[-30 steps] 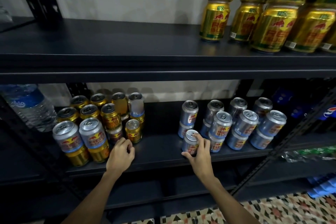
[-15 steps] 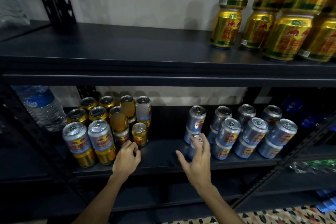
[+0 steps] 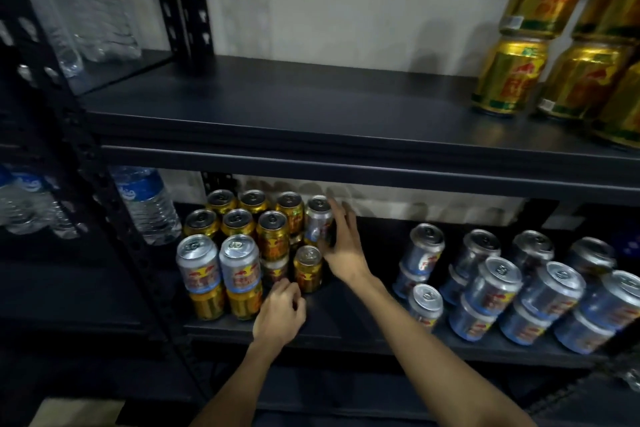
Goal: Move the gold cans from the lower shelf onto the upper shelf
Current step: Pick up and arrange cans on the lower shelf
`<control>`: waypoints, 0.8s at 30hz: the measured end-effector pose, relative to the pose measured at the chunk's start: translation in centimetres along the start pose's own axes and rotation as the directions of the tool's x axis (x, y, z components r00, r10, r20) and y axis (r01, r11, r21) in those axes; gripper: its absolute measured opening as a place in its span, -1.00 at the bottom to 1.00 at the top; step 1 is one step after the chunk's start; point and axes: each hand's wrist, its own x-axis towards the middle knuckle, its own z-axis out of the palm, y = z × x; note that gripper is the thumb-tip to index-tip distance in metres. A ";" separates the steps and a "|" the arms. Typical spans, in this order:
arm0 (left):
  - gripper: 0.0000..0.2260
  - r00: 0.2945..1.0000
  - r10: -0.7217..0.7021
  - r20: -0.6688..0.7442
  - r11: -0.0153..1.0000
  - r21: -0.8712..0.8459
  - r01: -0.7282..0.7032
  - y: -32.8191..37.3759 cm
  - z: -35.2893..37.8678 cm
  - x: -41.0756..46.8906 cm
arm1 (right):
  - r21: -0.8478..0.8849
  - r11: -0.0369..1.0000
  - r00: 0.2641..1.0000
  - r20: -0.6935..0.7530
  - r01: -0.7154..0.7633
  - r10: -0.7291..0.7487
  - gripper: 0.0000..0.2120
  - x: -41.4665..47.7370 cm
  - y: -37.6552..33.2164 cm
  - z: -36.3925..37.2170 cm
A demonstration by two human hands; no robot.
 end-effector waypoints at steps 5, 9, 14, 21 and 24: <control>-0.87 1.000 0.011 -0.011 1.000 0.013 -0.011 0.2 0.2 -0.1 | 0.040 0.999 0.999 0.037 -0.011 0.009 -0.20 2.6 1.4 1.4; -0.90 0.999 0.042 -0.009 0.998 0.043 -0.042 0.0 0.4 -0.1 | 0.028 0.999 0.999 -0.031 -0.023 0.024 -0.33 2.8 1.5 1.9; -0.94 0.997 0.072 0.009 0.991 0.111 -0.072 -0.3 0.7 -0.1 | 0.064 0.998 0.997 -0.080 0.025 -0.019 -0.36 1.9 1.3 1.0; -0.90 0.996 0.086 0.004 0.992 0.095 -0.086 0.1 0.6 -0.1 | -0.007 0.990 0.959 -0.250 0.140 -0.137 -0.35 -2.5 0.9 -3.0; -0.89 0.995 0.097 -0.004 0.992 0.087 -0.096 0.1 0.5 -0.1 | -0.056 0.993 0.952 -0.283 0.104 -0.115 -0.35 -4.9 0.8 -5.1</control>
